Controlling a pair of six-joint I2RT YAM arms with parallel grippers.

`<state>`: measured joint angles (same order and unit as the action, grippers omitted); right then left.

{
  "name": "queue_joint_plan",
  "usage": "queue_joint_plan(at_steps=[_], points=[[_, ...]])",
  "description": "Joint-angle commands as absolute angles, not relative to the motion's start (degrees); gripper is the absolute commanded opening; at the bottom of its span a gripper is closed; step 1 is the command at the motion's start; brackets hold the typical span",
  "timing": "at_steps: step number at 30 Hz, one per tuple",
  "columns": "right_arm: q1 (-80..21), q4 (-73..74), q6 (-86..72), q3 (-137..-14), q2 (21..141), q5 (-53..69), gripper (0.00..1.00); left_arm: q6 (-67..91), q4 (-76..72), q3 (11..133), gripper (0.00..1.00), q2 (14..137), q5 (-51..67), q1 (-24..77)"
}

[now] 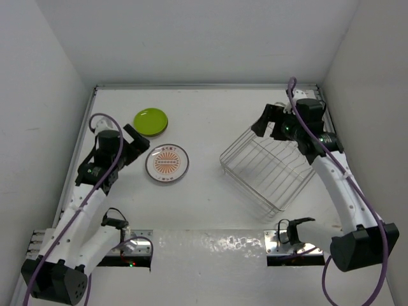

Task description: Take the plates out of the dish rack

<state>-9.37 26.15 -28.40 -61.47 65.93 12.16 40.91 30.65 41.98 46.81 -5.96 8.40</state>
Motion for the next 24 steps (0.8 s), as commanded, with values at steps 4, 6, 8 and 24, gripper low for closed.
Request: queue_joint_plan(at_steps=[4,6,8,24], points=[[-9.49,43.14,-16.63,-65.48,54.26,-12.44,0.99,25.95,37.96,59.66,1.0,51.06,-26.44,7.82],[-9.49,46.56,-15.39,-65.56,50.73,-14.93,0.99,23.39,38.41,62.75,1.0,50.19,-29.17,7.82],[-9.58,48.51,-13.46,-65.83,45.9,-17.22,0.99,19.52,37.97,63.8,1.0,48.7,-29.53,7.82],[-11.07,56.43,-9.23,-66.01,28.74,-18.9,0.99,11.43,43.24,57.48,1.0,27.09,-20.84,8.09]])
